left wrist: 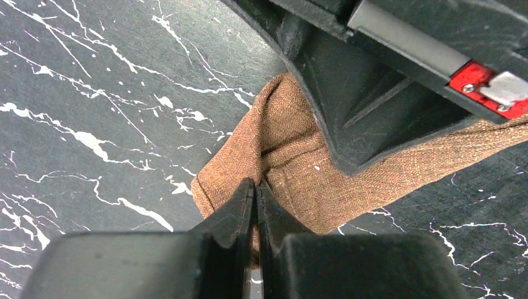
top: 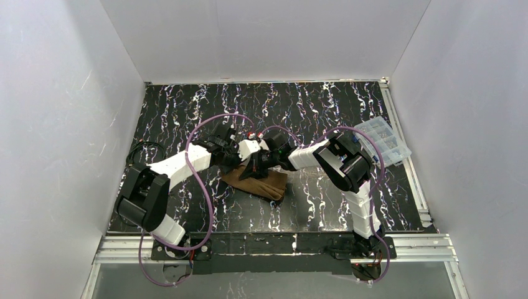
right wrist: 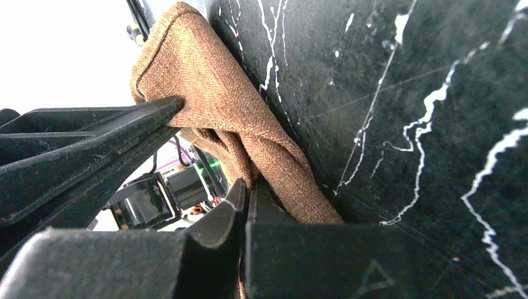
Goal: Fold the napkin into a case and place the utensils inside
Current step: Stuff the top corner of the smaller-rectangle-folded napkin into the folded napkin.
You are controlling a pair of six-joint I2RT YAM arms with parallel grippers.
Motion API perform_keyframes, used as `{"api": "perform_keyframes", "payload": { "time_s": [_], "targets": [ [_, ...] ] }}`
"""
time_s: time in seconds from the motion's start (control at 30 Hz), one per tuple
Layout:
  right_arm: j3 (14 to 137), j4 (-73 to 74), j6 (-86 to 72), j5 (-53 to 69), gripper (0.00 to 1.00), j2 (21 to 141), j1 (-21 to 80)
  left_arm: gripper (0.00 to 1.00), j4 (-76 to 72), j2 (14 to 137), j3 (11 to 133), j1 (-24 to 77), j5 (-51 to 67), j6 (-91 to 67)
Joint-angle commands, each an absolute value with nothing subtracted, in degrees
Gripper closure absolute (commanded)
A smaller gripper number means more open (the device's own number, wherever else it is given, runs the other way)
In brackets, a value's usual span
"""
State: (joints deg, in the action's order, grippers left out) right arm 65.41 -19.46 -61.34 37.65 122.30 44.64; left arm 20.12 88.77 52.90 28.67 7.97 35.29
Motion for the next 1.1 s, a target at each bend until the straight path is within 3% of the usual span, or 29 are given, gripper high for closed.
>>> {"api": "perform_keyframes", "payload": {
  "time_s": [0.0, 0.13, 0.3, 0.67, 1.07],
  "targets": [
    [68.1, -19.5, -62.5, 38.0, 0.99, 120.3, 44.9, 1.0, 20.6, 86.2, 51.9, 29.1, 9.2, 36.2],
    [68.0, -24.0, -65.4, 39.3, 0.99, 121.0, 44.8, 1.0, 20.2, 86.3, 51.7, 29.3, 8.6, 36.6],
    [64.9, -40.0, -75.7, 41.8, 0.99, 122.5, 44.7, 1.0, 19.9, 86.2, 51.2, 29.9, 8.0, 37.2],
    [71.9, -13.4, -57.0, 35.3, 0.99, 124.7, 44.6, 1.0, 19.8, 86.1, 51.3, 30.2, 7.8, 37.3],
    [70.4, -12.6, -54.5, 32.6, 0.99, 127.9, 44.3, 1.0, 20.8, 84.7, 51.4, 30.2, 9.1, 38.4]
  ]
}}
